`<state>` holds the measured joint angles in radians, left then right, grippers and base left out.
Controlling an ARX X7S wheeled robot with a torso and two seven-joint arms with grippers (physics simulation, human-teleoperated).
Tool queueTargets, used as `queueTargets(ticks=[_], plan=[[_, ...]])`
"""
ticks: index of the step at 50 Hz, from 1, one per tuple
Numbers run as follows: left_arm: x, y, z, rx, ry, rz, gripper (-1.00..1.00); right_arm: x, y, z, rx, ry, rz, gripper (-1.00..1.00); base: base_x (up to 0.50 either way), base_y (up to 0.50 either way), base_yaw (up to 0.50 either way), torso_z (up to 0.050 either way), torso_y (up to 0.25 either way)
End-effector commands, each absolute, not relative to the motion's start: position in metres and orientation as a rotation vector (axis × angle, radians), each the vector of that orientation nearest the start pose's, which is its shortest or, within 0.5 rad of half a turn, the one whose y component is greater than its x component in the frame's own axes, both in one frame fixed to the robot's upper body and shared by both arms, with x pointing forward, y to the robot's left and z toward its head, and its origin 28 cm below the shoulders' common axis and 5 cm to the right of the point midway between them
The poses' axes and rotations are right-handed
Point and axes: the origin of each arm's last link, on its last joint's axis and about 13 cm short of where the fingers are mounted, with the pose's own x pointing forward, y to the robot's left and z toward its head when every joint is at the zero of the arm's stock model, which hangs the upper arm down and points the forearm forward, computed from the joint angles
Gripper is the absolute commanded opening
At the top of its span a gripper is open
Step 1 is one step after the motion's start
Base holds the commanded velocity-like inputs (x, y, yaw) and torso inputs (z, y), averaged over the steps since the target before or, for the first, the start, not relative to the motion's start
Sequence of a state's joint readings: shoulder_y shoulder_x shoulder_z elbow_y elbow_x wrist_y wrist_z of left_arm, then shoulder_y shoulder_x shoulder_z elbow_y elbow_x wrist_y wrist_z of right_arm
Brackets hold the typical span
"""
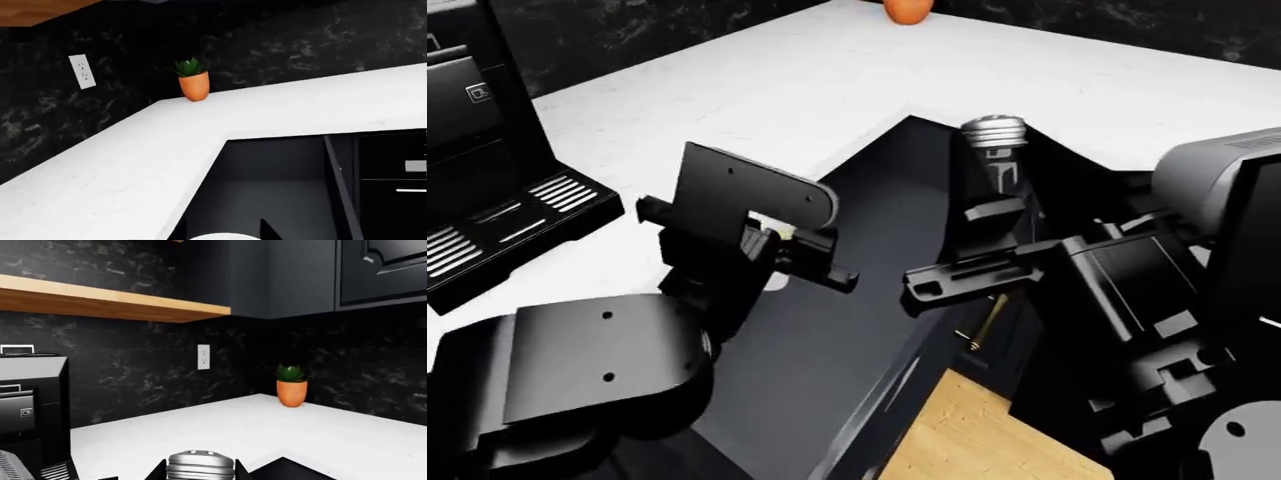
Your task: Pick and place the shaker into the drawer. Then close the cabinet.
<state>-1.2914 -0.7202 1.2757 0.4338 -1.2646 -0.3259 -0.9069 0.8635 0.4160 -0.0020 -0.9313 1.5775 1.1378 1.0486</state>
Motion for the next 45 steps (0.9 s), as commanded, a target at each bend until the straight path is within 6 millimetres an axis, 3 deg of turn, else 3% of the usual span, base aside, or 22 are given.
queueTargets(ticks=[1, 10, 21, 32, 45], plan=[[0.295, 0.162, 0.224, 0.292, 0.056, -0.358, -1.00, 0.166, -0.083, 0.272, 0.032, -0.305, 0.279, -1.00, 0.00, 0.00, 0.00, 0.000, 0.000], [0.319, 0.164, 0.209, 0.384, 0.198, -0.437, -1.00, 0.164, -0.083, 0.272, 0.032, -0.303, 0.279, -1.00, 0.00, 0.00, 0.00, 0.000, 0.001], [0.329, 0.179, 0.171, 0.448, 0.310, -0.402, -1.00, 0.164, -0.082, 0.271, 0.033, -0.297, 0.291, -1.00, 0.00, 0.00, 0.00, 0.000, 0.000], [0.313, 0.189, 0.115, 0.473, 0.439, -0.386, -1.00, 0.164, -0.081, 0.270, 0.037, -0.295, 0.297, -1.00, 0.00, 0.00, 0.00, 0.001, 0.001], [0.301, 0.190, 0.075, 0.462, 0.543, -0.379, -1.00, 0.162, -0.082, 0.268, 0.039, -0.292, 0.294, -1.00, 0.00, 0.00, 0.00, 0.000, 0.001]])
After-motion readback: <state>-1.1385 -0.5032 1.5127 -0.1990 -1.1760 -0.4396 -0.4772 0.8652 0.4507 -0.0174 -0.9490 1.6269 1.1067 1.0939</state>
